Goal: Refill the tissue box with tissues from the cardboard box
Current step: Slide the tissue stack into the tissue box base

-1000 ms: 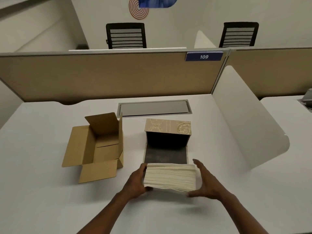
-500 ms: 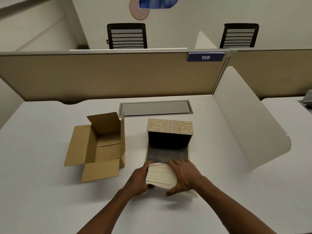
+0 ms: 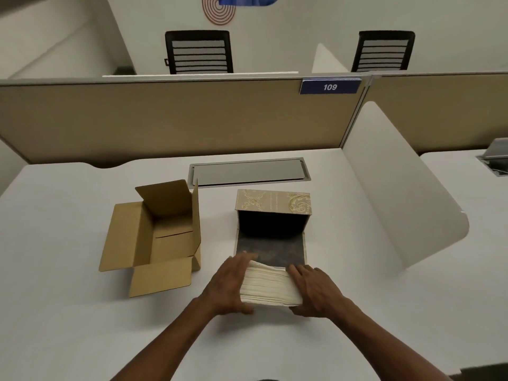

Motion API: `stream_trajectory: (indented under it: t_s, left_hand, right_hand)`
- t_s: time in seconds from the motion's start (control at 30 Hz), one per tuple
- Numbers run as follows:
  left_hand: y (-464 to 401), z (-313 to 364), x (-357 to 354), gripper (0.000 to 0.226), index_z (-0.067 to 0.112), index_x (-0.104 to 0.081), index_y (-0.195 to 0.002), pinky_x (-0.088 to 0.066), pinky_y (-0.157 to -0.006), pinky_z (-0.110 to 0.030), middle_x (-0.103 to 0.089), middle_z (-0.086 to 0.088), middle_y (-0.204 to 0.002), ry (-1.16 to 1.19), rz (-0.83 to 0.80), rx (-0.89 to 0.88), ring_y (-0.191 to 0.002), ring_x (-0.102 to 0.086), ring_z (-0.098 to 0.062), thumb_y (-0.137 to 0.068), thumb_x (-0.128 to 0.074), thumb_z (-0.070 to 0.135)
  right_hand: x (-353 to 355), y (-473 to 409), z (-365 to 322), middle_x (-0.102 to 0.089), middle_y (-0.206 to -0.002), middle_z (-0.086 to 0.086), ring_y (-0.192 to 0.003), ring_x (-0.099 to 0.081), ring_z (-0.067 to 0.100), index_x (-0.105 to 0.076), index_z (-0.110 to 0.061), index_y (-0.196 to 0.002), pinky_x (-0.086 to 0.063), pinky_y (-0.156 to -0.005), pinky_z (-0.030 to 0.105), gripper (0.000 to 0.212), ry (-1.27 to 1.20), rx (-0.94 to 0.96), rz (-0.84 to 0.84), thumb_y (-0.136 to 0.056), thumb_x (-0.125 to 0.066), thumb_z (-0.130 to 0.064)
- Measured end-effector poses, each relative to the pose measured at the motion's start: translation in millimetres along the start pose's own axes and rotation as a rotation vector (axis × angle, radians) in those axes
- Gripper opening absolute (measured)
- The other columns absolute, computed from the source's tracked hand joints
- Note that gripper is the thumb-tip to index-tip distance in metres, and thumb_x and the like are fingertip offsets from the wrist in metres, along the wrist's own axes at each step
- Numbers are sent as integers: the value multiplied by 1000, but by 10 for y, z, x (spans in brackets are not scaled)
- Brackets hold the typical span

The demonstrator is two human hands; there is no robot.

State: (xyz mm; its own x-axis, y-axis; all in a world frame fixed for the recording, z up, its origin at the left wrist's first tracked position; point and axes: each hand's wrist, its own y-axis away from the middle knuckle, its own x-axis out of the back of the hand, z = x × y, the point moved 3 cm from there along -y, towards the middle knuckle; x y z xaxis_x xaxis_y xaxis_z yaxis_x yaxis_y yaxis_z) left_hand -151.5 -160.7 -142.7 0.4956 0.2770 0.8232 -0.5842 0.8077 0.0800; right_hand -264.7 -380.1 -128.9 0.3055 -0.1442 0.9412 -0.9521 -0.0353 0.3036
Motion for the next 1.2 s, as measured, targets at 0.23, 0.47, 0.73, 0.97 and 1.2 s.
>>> stream_trajectory:
  t_s: [0.23,0.47,0.73,0.97,1.2]
  left_hand:
    - [-199,397,-66,140,29,12,-156,10,-124,-51,-2,-9,-167,-420,-146,-140,-154,6,-32,-59,-83,66]
    - [-219,349,-40,111,15,-13,-155,-33,-116,-43,-37,-10,-147,-469,-194,-54,-130,-40,-27,-71,-82,40]
    - [-118,62,-19,83,29,-36,-142,-46,-100,-29,-47,4,-142,-203,-166,4,-121,-49,-17,-72,-76,50]
    - [-32,-50,1,81,38,-36,-142,-34,-97,-20,-52,9,-141,-96,-92,42,-123,-49,-13,-72,-72,59]
    - [58,-100,-72,83,32,-35,-147,-38,-110,-28,-45,7,-150,-80,-85,24,-133,-43,-14,-76,-70,57]
  right_hand:
    - [-6,-45,9,-57,-134,2,-112,-58,24,-32,-22,-148,-47,-93,35,93,29,19,-5,-73,-67,-63]
    - [8,7,26,-51,-132,3,-107,-57,22,-38,-20,-146,-46,-89,31,94,6,27,71,-70,-72,-63]
    - [30,25,82,-49,-131,-2,-104,-55,16,-45,-25,-134,-48,-85,26,85,-106,2,105,-67,-71,-69]
    - [20,77,151,-61,-127,-5,-102,-61,16,-50,-26,-134,-49,-86,26,82,-139,16,183,-68,-68,-72]
    - [-61,125,143,-66,-121,-1,-96,-66,18,-54,-23,-133,-53,-81,27,82,-118,60,246,-68,-72,-70]
